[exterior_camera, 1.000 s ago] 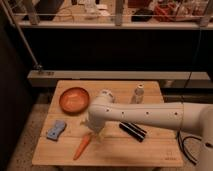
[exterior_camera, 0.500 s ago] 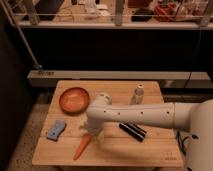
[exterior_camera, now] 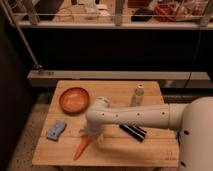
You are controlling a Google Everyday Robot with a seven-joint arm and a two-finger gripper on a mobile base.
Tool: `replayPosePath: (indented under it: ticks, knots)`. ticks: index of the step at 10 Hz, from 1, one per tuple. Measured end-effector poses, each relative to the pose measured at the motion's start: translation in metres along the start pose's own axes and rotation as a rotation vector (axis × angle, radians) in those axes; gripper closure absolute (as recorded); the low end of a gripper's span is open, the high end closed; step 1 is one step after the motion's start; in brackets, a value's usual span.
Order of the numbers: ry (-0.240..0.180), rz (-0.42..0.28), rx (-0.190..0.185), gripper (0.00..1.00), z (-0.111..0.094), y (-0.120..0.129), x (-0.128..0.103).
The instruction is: Place the pepper in the ceramic cup
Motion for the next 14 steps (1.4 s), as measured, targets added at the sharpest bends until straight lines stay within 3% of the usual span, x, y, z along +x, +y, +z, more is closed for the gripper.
replayPosePath:
  ticks: [4,7,12,14]
  knots:
    - [-0.009,-0.008,-0.002,0.67,0.01,0.004,-0.004]
    - [-0.006,-0.012,-0.013,0.97,0.006,0.008,-0.009]
    - [0.033,-0.008,-0.024,0.99,-0.046,-0.004,-0.017]
    - [0.055,0.001,-0.019,0.99,-0.063,-0.007,-0.01]
